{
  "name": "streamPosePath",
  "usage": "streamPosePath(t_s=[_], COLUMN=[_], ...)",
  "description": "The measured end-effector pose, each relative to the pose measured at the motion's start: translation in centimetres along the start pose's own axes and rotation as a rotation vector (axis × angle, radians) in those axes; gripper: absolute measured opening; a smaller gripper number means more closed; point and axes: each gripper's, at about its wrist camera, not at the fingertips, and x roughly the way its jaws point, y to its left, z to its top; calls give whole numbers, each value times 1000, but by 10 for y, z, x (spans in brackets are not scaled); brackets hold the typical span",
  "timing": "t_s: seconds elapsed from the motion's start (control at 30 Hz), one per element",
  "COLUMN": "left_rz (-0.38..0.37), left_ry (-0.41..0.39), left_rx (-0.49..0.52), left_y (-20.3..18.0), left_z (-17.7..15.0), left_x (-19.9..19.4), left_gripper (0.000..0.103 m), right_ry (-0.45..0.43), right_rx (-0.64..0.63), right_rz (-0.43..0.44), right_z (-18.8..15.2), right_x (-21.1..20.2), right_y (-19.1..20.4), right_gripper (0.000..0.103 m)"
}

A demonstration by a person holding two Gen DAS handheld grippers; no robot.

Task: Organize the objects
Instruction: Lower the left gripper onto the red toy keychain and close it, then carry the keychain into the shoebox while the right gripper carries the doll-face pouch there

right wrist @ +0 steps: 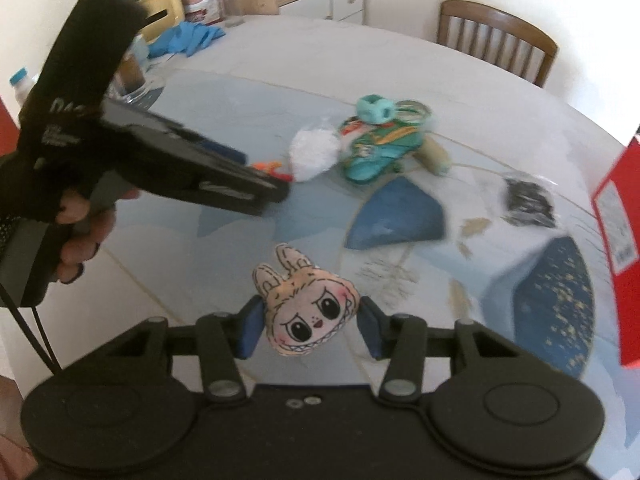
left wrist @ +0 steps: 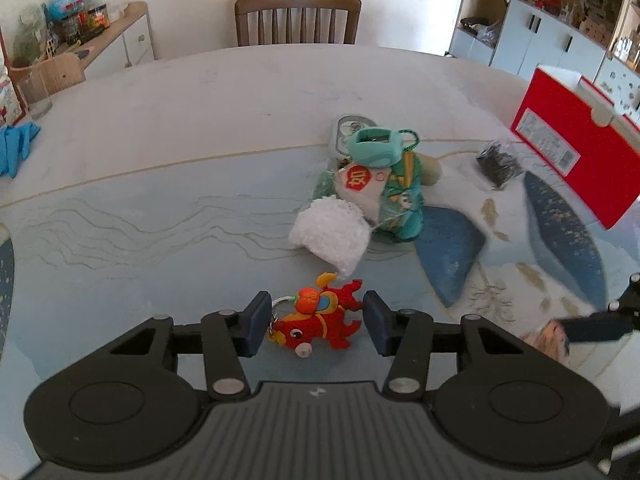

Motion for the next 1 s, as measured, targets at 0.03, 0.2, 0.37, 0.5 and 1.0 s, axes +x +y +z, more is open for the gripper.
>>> streamPosePath(t_s=[0.03,0.2,0.37,0.5,1.0], left_rz=[-6,-11,-36,-63,-121], left_ry=[-1,10,-2,-19,-98], left_rx=[-2,22,46,63,192], left_y=[-1,-16,-39,-62,-176], left_z=[1,6,15,26,81], left_x=[-4,-23,-42,-56,-81], left_gripper=[50,50,50,50,50], right_ry=[-5,-37,-67,-102,-179], right_rx=[8,66,112,143,180], right_rz=[-7,-39,-78,-110,-240], right_z=[-1,-4,-6,-7,-15], right_x=[-5,-32,-61,-83,-155], right_y=[-4,-28,-56,-78,-175], right_gripper=[48,48,48,48,49])
